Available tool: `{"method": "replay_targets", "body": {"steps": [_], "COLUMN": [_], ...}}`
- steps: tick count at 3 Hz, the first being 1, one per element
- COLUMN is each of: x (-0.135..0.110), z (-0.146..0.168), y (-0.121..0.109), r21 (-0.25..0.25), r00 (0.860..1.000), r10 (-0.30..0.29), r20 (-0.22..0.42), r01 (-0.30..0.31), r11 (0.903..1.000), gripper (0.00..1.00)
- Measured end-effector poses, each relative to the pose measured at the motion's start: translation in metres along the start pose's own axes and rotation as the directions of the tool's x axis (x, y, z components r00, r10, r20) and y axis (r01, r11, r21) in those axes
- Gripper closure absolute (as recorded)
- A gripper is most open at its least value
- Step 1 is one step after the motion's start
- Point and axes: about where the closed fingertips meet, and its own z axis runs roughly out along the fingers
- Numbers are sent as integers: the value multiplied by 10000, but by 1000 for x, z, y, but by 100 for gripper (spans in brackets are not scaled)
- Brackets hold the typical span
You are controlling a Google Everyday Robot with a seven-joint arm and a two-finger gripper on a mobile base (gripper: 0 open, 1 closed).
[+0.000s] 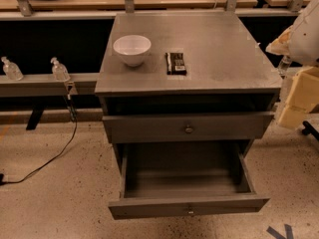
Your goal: Close middle drawer
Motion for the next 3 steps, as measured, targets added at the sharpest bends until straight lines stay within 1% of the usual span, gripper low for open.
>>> {"method": "replay_targets", "body": {"steps": [1, 2, 3], "x": [0, 4, -12], "z": [0, 43, 86], "y": [0, 22, 68], "r21": [0, -131, -467], "r00": [10000, 9977, 9779], "r10": [0, 210, 184], "r20": [0, 651, 2083], "r01": [0, -202, -89], "r11": [10000, 9997, 9989], "gripper": [0, 0, 0]}}
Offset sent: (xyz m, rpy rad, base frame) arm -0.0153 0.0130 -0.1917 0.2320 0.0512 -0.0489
